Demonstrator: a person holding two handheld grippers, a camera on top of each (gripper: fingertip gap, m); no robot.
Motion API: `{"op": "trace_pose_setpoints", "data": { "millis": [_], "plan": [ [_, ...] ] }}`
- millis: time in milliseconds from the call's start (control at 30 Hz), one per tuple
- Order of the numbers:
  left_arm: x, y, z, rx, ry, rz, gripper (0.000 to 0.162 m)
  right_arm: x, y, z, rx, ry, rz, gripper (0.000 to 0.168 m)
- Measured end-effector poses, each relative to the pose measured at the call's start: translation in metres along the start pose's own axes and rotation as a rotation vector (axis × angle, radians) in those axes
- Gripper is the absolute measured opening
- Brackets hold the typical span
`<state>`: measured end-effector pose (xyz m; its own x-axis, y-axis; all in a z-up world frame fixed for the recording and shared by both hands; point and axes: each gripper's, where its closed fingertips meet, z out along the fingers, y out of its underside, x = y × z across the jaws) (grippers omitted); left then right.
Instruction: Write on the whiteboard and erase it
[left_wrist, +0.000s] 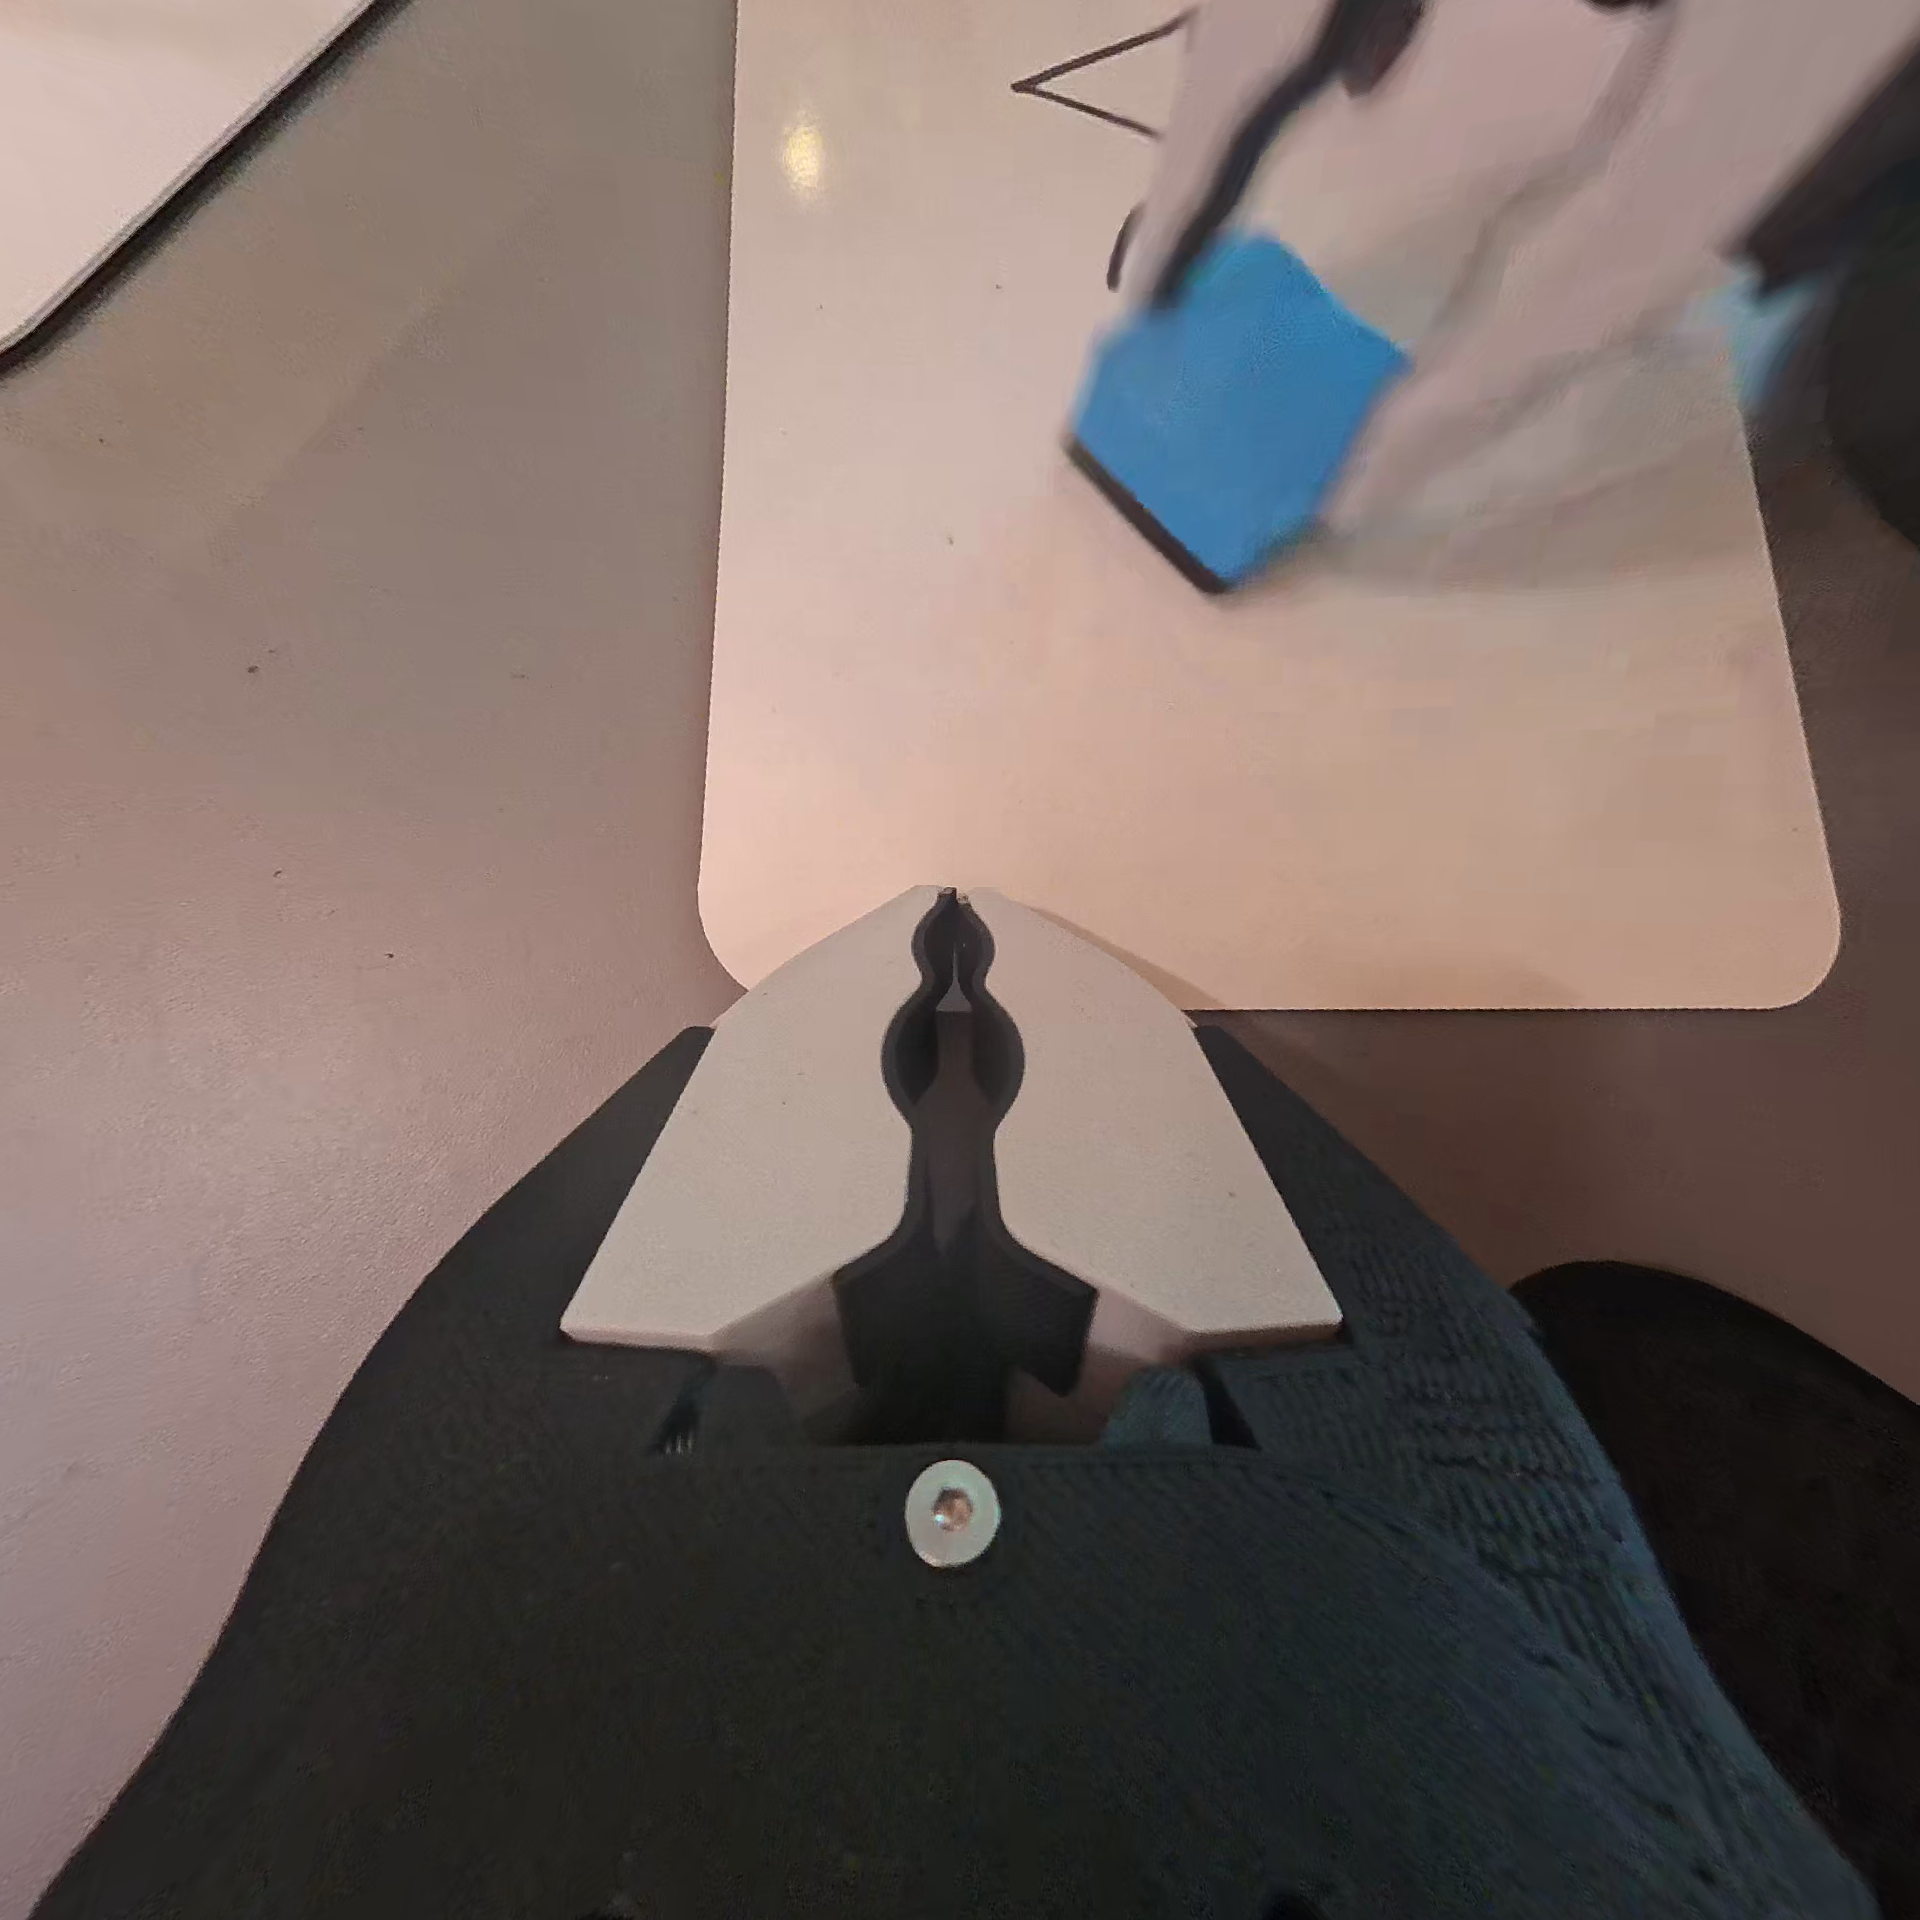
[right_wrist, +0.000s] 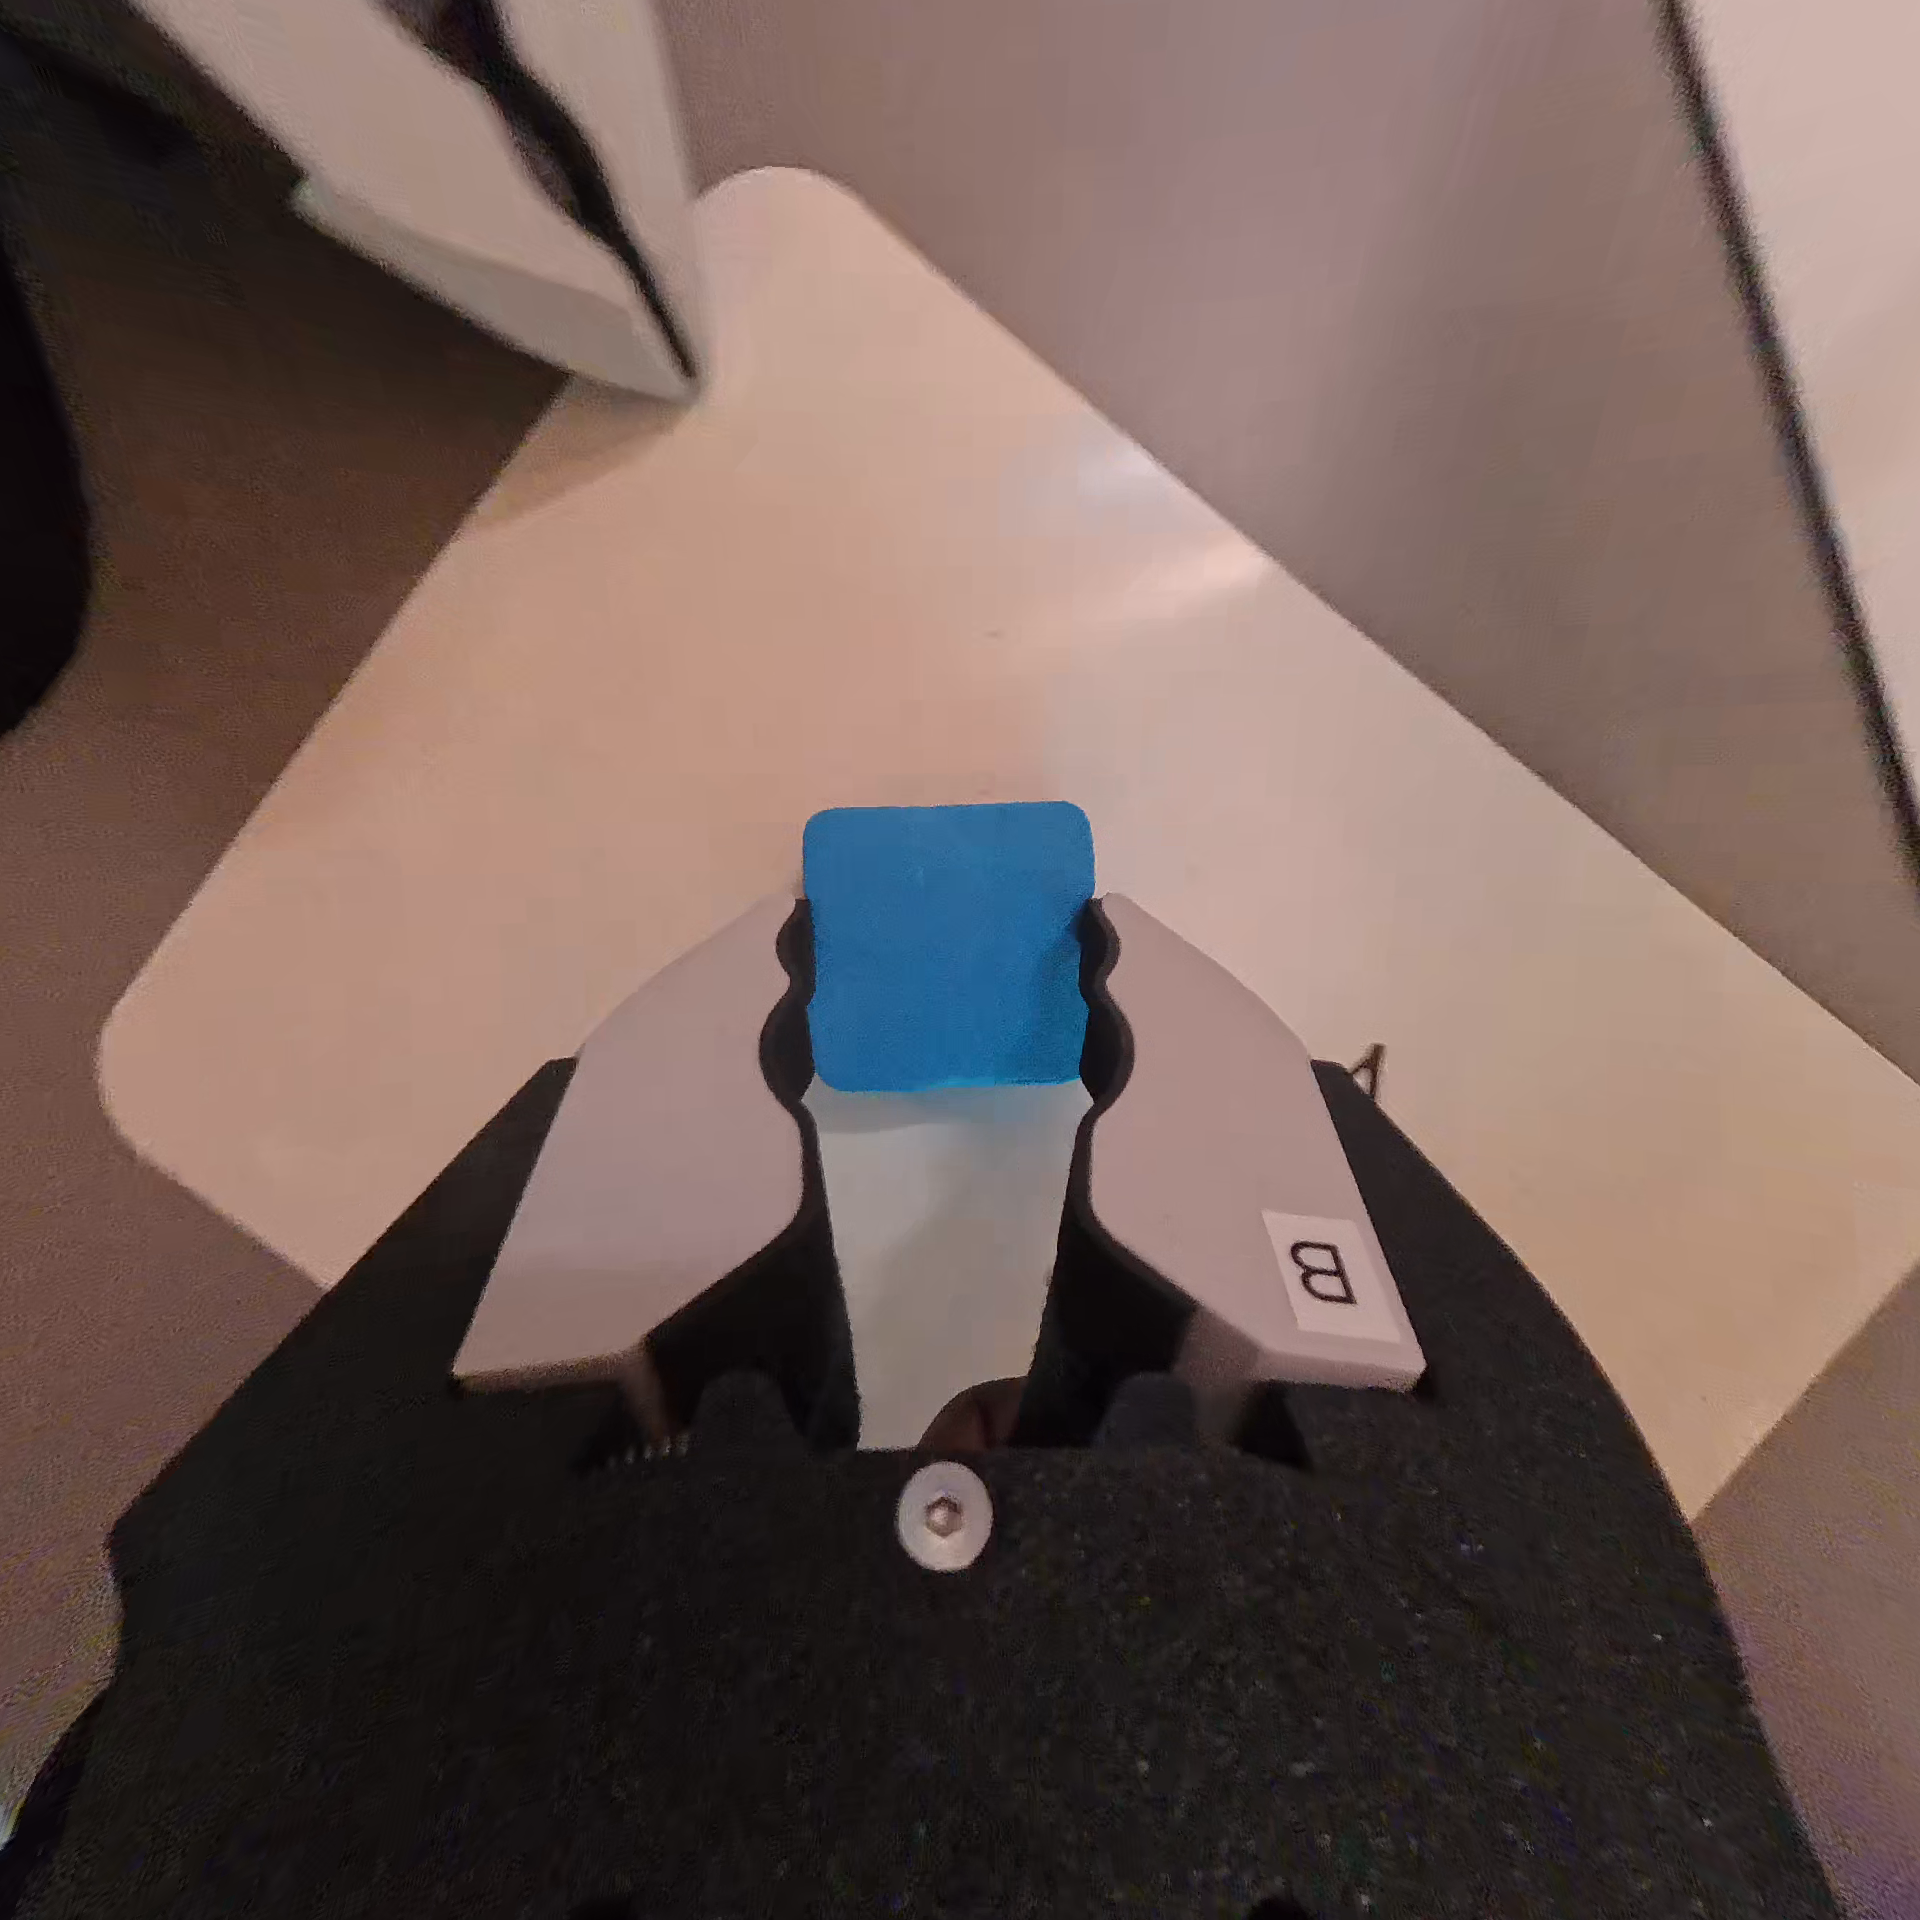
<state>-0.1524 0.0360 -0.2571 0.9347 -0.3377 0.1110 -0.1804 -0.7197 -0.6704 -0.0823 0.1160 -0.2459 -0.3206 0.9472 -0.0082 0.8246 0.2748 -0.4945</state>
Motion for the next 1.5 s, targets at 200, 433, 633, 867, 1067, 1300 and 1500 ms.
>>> {"op": "trace_pose_setpoints", "data": {
  "millis": [200,433,633,867,1067,1300,1500],
  "plan": [
    [0.000,0.000,0.000,-0.001,-0.003,0.000,0.001,-0.026,-0.007,0.003,0.053,-0.063,-0.060,0.050],
    [0.000,0.000,0.000,-0.006,-0.011,0.003,0.001,0.005,-0.005,0.002,0.107,0.033,0.050,0.050],
    [0.000,0.000,0.000,-0.011,-0.016,0.009,0.001,0.054,0.027,-0.016,0.080,0.139,0.213,0.050],
    [0.000,0.000,0.000,-0.011,-0.015,0.005,0.001,0.061,0.039,-0.023,0.048,0.130,0.201,0.049],
    [0.000,0.000,-0.001,-0.011,-0.015,0.006,0.001,0.046,0.024,-0.014,0.084,0.051,0.117,0.050],
    [0.000,0.000,0.000,-0.015,-0.021,0.011,0.001,0.069,0.015,-0.009,0.103,0.108,0.150,0.050],
    [0.001,0.001,0.000,-0.018,-0.026,0.016,0.001,0.105,0.023,-0.014,0.106,0.210,0.273,0.050]
  ]
}}
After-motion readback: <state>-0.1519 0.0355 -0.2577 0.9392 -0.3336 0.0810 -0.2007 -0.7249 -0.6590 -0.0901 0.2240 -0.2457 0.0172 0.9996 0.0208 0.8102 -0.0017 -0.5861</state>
